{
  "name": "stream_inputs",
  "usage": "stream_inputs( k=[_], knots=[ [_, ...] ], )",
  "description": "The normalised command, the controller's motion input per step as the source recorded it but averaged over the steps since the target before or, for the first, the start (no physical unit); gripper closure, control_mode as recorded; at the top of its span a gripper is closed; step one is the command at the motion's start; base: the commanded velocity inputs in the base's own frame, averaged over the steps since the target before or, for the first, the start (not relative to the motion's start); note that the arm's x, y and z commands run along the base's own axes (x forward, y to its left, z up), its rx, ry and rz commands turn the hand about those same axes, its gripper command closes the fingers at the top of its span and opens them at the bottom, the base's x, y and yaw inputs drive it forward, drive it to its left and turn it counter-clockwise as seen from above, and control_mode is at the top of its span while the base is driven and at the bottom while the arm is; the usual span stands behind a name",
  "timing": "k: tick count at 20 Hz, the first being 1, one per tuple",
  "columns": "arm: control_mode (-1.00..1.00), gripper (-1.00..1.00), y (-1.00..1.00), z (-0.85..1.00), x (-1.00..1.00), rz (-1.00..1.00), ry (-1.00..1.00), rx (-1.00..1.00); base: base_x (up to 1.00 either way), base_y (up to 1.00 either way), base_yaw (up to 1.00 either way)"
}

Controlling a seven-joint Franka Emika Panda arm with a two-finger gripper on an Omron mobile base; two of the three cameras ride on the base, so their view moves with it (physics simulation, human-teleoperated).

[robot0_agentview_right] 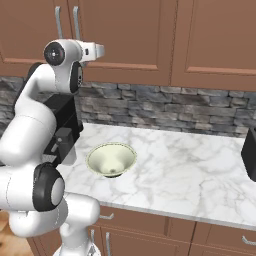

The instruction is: Open the cabinet. Pick the kiwi and banana from the cabinet and place them into the bowl. Then close the cabinet.

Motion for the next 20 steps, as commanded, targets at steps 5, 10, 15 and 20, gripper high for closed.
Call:
stream_inputs(
  k=[5, 10, 15, 20],
  knots=[
    [-1.00, 1.00, 0.00, 0.00, 0.00, 0.00, 0.00, 0.00, 0.00, 0.00, 0.00],
    [-1.00, 1.00, 0.00, 0.00, 0.00, 0.00, 0.00, 0.00, 0.00, 0.00, 0.00],
    [-1.00, 1.00, 0.00, 0.00, 0.00, 0.00, 0.00, 0.00, 0.00, 0.00, 0.00],
    [-1.00, 1.00, 0.00, 0.00, -0.17, 0.00, 0.00, 0.00, 0.00, 0.00, 0.00]
  ],
)
